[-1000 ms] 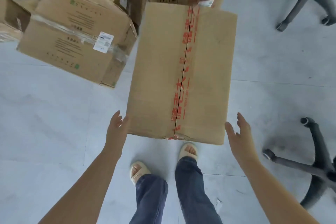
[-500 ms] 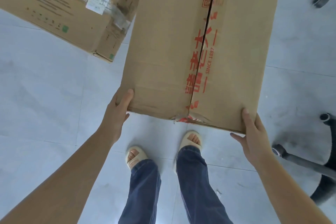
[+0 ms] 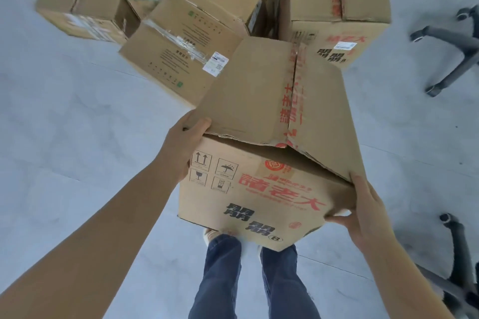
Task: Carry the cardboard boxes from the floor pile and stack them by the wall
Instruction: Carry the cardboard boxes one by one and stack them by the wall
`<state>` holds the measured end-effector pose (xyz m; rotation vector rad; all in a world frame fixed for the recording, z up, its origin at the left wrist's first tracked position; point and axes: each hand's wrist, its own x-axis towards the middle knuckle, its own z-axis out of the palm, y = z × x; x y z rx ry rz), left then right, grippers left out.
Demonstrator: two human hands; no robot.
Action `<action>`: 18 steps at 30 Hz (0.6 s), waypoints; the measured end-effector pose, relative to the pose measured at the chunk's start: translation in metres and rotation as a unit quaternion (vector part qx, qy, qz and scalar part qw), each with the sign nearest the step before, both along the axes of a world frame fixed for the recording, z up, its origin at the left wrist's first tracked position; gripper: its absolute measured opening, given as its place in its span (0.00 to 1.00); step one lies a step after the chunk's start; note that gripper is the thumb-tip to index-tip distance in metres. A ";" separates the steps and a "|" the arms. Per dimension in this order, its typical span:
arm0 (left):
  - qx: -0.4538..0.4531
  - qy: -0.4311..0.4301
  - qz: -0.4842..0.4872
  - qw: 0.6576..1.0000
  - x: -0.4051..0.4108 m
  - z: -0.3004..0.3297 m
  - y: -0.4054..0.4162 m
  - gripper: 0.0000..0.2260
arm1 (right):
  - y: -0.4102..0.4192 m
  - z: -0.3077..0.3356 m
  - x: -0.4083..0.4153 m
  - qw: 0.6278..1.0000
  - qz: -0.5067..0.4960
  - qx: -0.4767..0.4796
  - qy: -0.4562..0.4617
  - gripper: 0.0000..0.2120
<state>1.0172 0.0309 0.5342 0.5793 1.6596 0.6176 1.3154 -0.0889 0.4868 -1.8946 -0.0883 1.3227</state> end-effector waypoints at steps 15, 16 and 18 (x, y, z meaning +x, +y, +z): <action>0.019 0.066 0.360 0.930 -0.084 0.181 -0.258 0.07 | -0.023 0.138 -0.090 0.921 0.387 0.027 0.021 0.18; 0.023 0.067 0.389 0.918 -0.081 0.189 -0.279 0.06 | -0.025 0.143 -0.098 0.908 0.417 0.044 0.019 0.19; 0.032 0.067 0.451 0.889 -0.076 0.206 -0.324 0.05 | -0.034 0.156 -0.112 0.878 0.476 0.050 0.008 0.10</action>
